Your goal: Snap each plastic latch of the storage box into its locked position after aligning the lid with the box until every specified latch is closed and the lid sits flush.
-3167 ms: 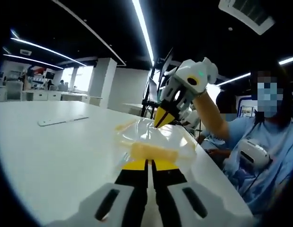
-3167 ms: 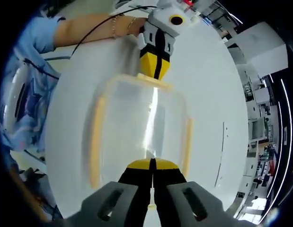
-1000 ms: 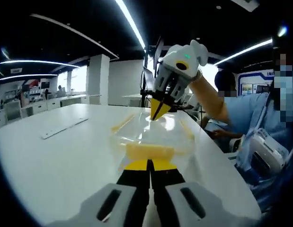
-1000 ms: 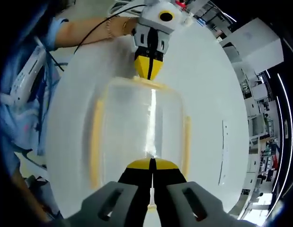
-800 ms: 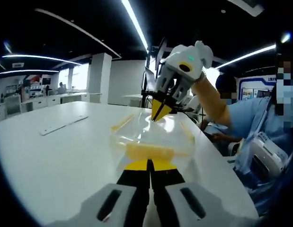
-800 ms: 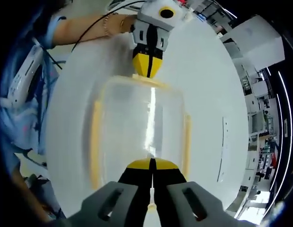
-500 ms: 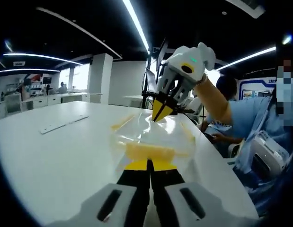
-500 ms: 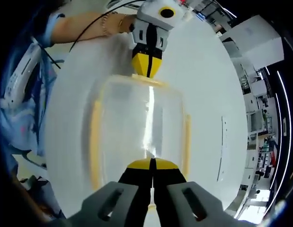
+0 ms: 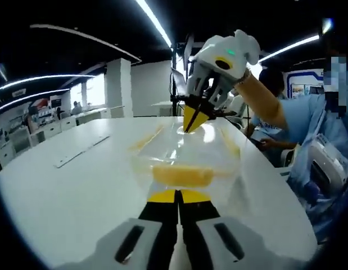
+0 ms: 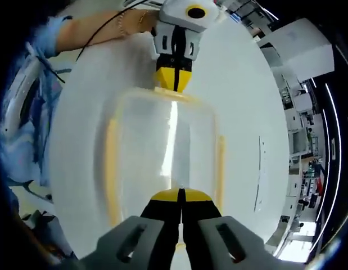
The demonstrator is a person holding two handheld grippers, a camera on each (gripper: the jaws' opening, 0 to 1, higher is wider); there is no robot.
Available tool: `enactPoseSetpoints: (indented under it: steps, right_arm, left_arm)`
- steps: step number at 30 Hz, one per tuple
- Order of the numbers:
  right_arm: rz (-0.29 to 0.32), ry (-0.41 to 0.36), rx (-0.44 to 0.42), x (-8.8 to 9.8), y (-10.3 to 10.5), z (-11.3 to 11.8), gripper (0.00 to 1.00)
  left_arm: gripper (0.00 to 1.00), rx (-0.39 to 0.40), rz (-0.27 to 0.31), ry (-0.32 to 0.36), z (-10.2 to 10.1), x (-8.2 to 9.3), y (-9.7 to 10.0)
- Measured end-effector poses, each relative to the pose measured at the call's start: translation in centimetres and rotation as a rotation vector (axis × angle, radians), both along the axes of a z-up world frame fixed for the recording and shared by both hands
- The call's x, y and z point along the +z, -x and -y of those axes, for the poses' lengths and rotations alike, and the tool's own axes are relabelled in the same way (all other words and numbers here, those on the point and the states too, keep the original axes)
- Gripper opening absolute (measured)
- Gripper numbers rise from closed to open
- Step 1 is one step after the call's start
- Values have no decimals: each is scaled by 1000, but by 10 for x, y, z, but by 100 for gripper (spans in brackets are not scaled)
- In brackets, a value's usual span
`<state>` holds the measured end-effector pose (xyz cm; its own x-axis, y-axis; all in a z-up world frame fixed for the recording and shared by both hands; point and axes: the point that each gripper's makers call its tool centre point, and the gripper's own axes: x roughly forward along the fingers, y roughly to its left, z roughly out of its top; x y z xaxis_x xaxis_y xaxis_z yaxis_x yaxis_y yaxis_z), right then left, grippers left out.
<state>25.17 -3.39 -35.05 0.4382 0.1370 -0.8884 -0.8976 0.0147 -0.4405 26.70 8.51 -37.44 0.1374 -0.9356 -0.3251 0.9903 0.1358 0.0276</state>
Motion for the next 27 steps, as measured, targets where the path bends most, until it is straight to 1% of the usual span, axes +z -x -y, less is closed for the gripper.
enactPoseSetpoints:
  steps: [1, 2, 3, 5, 6, 7, 8, 9, 10, 12, 13, 15, 17, 18, 20, 21, 25, 27]
  right_arm:
    - [1, -5, -8, -1, 0, 0, 0]
    - [3, -11, -12, -1, 4, 2, 0]
    - [6, -19, -16, -2, 3, 1, 0]
    - [12, -28, -14, -3, 6, 1, 0]
    - [13, -33, -15, -4, 7, 1, 0]
    - [13, -35, -15, -4, 7, 0, 0]
    - [12, -37, -18, -5, 9, 1, 0]
    - [12, -32, -18, -6, 10, -2, 0]
    - [15, -23, -15, -7, 13, -1, 0]
    - [23, -5, -10, -10, 15, -4, 0]
    - [25, 0, -9, -8, 9, -7, 0]
    - [35, 2, -6, -10, 9, -8, 0]
    - [47, -4, -6, -12, 10, -10, 0]
    - [53, -8, -4, -13, 10, -11, 0]
    - [64, -17, -1, -14, 11, -13, 0]
    - [66, -21, 0, -14, 8, -13, 0]
    - [73, -67, 6, -15, 6, -16, 0]
    - [74, -87, 12, -16, 5, -17, 0]
  left_arm:
    - [0, 34, 12, 19, -2, 4, -4]
    - [0, 48, 0, 36, -5, 9, -7]
    - [0, 73, -2, 81, -7, 18, -11]
    - [0, 149, 30, 157, -15, 36, -20]
    - [0, 175, 38, 183, -17, 43, -22]
    - [0, 209, 33, 211, -20, 51, -26]
    - [0, 235, 44, 238, -21, 61, -27]
    - [0, 242, 60, 251, -20, 68, -27]
    - [0, 234, 78, 238, -17, 75, -23]
    - [0, 189, 170, 183, -7, 83, -12]
    - [0, 156, 192, 159, -1, 85, -6]
    - [0, 98, 208, 122, 10, 90, 6]
    - [0, 64, 216, 82, 17, 89, 13]
    - [0, 37, 218, 30, 24, 86, 16]
    - [0, 12, 235, -54, 32, 79, 20]
    - [0, 1, 233, -74, 35, 77, 22]
    - [0, -29, 201, -199, 50, 63, 26]
    - [0, -38, 185, -244, 55, 58, 25]
